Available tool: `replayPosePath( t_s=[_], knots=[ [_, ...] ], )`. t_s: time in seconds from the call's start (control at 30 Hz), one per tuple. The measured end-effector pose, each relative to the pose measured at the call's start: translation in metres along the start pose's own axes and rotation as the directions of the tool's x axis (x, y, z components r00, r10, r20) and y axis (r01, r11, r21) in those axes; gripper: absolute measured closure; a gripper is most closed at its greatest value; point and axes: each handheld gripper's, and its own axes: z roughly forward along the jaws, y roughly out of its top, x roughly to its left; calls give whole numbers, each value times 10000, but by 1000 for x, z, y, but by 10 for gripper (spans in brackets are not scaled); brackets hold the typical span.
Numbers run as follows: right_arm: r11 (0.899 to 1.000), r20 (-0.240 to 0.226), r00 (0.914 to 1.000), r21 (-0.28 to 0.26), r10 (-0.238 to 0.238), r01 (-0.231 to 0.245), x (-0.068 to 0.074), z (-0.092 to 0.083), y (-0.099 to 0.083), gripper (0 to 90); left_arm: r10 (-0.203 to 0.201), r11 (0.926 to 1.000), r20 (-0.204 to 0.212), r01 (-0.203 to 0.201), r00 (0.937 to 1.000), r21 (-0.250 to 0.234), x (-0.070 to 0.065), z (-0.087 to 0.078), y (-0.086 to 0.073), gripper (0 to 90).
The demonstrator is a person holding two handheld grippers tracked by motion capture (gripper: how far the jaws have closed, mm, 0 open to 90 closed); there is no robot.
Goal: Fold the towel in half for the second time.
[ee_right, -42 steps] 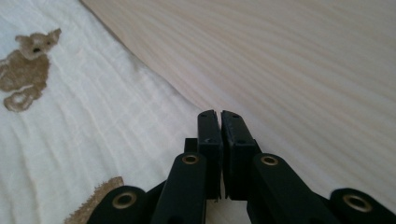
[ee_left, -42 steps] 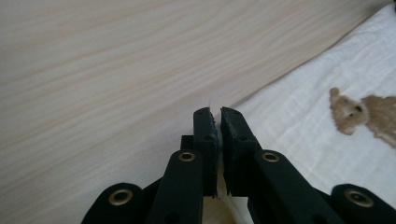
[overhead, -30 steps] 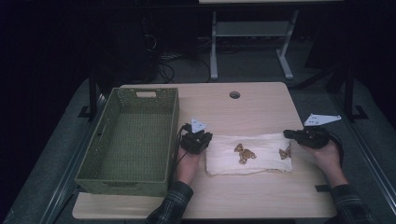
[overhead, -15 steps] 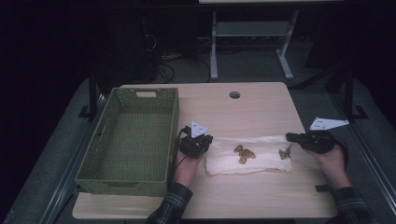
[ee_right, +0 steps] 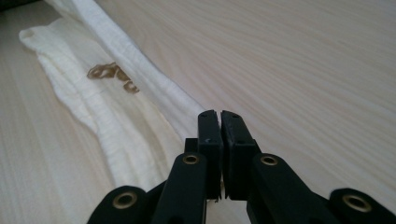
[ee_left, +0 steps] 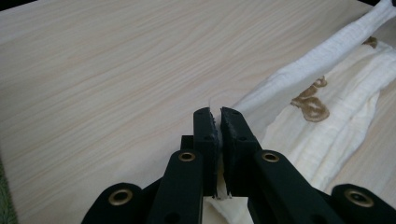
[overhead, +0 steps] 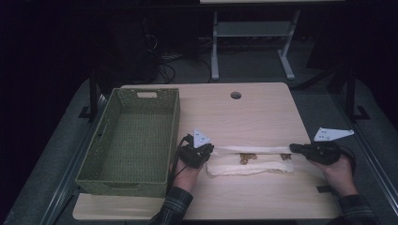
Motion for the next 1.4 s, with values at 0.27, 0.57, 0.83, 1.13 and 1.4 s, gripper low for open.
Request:
replayPosePath(
  t_s=[0.27, 0.57, 0.83, 1.13, 1.4],
  knots=[
    [9997, -76, 9997, 141, -219, 220, 11, -6, -9, 870, 270, 9995, 111, -272, 9996, 175, -10, -4, -8, 850],
    [9977, -334, 9992, 633, -223, 244, 21, -7, -24, 867, 614, 9957, 137, -622, 9980, 680, -22, 0, -19, 848],
    [9995, -759, 9971, 306, -43, 66, 25, -17, -22, 750, 474, 9986, 768, -491, 9959, 205, -28, -16, -13, 746],
    [9992, -771, 9969, 341, -184, 211, 28, -18, -20, 865, 162, 9990, 1442, -220, 9894, 387, -28, -12, -14, 789],
    [9883, -917, 9952, 1447, -354, 485, 35, 2, -29, 894, 498, 9848, 1629, -757, 9854, 1564, -34, 10, -28, 795]
  ],
)
